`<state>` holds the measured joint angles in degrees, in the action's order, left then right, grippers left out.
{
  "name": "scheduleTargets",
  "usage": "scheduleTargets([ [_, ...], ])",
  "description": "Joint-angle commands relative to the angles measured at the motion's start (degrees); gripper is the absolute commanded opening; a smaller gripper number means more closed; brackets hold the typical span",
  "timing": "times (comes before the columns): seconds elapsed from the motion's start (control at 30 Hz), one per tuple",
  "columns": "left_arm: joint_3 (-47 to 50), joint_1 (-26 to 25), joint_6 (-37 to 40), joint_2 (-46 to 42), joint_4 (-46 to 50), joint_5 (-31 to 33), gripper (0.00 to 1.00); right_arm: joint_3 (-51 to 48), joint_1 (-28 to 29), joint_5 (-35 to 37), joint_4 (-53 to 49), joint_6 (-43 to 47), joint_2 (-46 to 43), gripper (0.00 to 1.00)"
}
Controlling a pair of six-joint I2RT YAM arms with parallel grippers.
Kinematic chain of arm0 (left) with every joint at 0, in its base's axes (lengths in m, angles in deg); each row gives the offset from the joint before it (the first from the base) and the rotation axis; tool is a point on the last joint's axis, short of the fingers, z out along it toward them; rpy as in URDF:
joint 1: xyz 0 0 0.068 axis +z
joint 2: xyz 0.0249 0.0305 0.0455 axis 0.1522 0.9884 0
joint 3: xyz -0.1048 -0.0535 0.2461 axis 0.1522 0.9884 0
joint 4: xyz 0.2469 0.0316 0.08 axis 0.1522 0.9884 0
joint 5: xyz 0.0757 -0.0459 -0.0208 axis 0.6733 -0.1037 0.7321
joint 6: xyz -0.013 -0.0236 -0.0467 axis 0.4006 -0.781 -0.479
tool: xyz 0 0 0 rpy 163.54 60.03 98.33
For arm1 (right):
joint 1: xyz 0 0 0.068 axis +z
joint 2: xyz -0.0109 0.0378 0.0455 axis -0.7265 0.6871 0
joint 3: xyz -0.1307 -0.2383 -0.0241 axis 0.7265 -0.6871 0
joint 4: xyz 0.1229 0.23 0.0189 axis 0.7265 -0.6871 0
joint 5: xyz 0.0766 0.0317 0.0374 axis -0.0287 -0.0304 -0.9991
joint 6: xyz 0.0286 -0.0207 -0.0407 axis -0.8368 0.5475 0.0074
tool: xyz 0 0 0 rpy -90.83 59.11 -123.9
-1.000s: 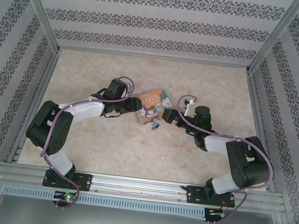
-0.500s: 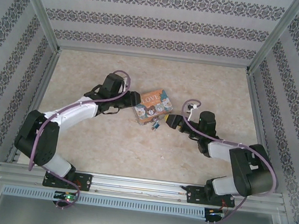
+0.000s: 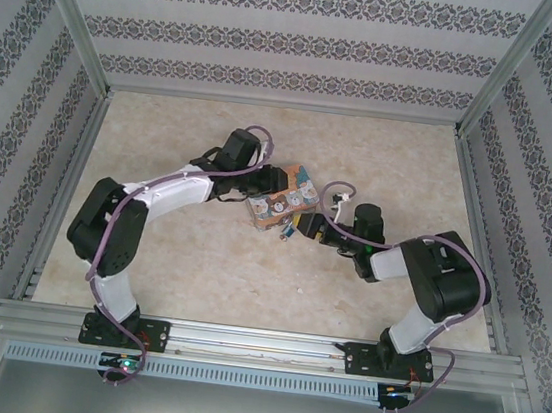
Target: Unlock a padlock with a key
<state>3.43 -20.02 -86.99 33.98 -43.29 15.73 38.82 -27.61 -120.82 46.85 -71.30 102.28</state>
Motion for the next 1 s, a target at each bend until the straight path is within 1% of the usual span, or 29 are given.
scheduleTargets([
  [0.0,-1.5,-0.5,-1.2,1.7,-1.6,-1.8,0.33,1.9,0.8,-2.4,5.0,-0.9,2.6,0.68],
  [0.13,-1.0,-0.5,-1.0,3.0,-1.5,-1.8,0.32,3.4,1.6,-2.5,6.4,-1.6,5.8,0.65],
  [0.4,0.9,-0.5,-0.9,4.0,-1.7,-1.3,0.32,4.5,2.0,-2.8,7.2,-1.1,9.4,0.62],
  [0.8,1.1,-0.5,-1.1,4.5,-1.5,-1.3,0.31,6.7,2.7,-7.6,12.8,-3.2,13.8,0.60],
  [0.97,0.9,-0.5,-1.1,4.5,-1.2,-1.4,0.31,6.8,2.7,-8.0,13.8,-3.3,14.3,0.55],
])
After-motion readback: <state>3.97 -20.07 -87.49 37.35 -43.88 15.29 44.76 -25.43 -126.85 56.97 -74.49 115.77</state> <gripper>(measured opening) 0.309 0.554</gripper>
